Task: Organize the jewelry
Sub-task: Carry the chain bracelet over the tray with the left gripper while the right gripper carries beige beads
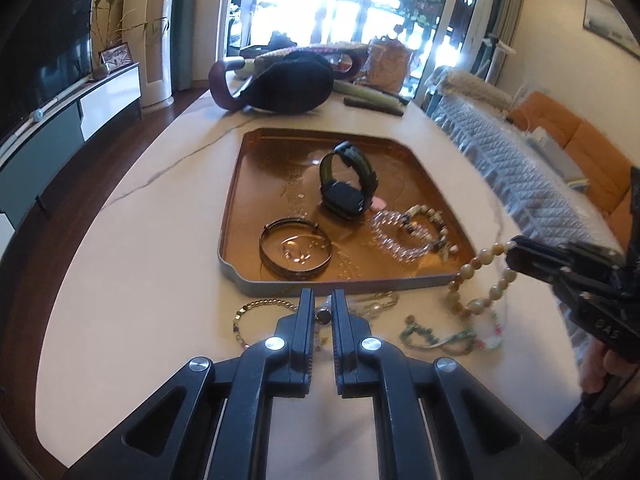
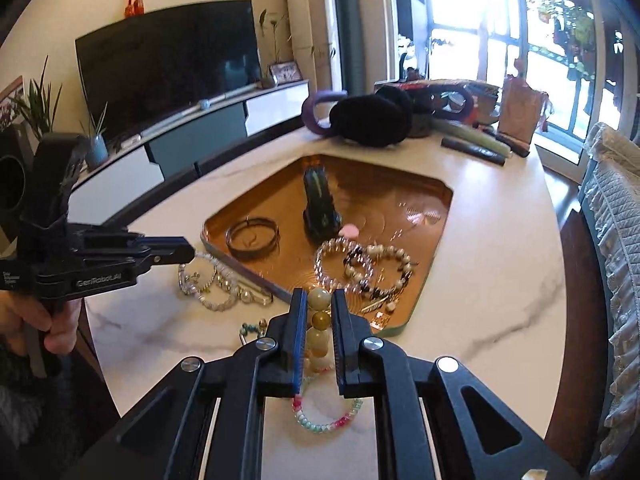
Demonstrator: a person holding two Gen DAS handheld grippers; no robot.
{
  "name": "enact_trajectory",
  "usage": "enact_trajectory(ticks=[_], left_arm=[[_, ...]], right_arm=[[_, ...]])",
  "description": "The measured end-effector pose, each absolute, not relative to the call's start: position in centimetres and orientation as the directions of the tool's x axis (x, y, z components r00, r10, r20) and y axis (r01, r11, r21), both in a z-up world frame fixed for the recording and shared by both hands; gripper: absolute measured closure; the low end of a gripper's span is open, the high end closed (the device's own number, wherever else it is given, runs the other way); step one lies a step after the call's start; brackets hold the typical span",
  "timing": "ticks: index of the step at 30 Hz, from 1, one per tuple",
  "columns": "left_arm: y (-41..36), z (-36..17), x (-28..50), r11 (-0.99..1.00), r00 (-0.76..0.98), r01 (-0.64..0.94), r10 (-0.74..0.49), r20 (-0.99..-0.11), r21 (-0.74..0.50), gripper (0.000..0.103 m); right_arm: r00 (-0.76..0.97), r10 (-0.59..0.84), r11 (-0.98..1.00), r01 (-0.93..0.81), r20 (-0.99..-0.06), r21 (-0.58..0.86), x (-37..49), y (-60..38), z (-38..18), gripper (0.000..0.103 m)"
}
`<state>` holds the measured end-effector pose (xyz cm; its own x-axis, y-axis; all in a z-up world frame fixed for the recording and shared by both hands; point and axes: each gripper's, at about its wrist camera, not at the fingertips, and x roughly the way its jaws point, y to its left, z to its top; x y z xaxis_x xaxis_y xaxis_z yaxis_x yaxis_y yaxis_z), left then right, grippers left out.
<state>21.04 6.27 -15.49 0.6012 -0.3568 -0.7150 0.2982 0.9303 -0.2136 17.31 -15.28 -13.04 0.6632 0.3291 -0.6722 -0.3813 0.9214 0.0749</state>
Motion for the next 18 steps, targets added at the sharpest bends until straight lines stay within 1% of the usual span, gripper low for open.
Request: enact_trajectory(ticks=[3, 7, 9, 11, 13, 18], left_arm=[[6.6, -14.2, 20.4, 0.918, 0.617, 0.305, -0.393, -0.681, -0.254, 0.095], [6.5, -13.1, 20.0, 0.919, 0.630, 0.290, -0.394, -0.669, -0.268, 0.095], [6.0, -11.8, 19.6, 0.924, 0.647, 0.298, -0.380, -0.661, -0.239, 0.095], [5.4, -9.8, 18.7, 0.942, 0.696, 0.286, -0.332, -0.636, -0.178, 0.095], [5.2, -8.0, 18.0, 0.955, 0.736, 0.260, -0.294, -0.610, -0.146, 0.095], [4.7, -5.1, 17.3, 0.950, 0.756, 0.266, -0.312, -0.575, -0.166, 0.095]], right_arm=[[0.692, 0.320, 0.927, -0.369, -0.647, 0.065, 16.9, -15.5, -12.3, 0.092], [0.714, 0.317, 0.931, -0.360, -0.624, 0.060, 16.7, -15.6, -11.6, 0.092], [0.717, 0.318, 0.933, -0.352, -0.620, 0.072, 16.9, -15.7, -11.4, 0.092], [0.721, 0.327, 0.935, -0.341, -0.611, 0.097, 17.0, -15.9, -10.9, 0.092], [0.733, 0.334, 0.935, -0.339, -0.593, 0.109, 16.9, -15.9, -9.9, 0.092], [0.775, 0.346, 0.934, -0.336, -0.529, 0.119, 16.7, -15.7, -5.9, 0.092]])
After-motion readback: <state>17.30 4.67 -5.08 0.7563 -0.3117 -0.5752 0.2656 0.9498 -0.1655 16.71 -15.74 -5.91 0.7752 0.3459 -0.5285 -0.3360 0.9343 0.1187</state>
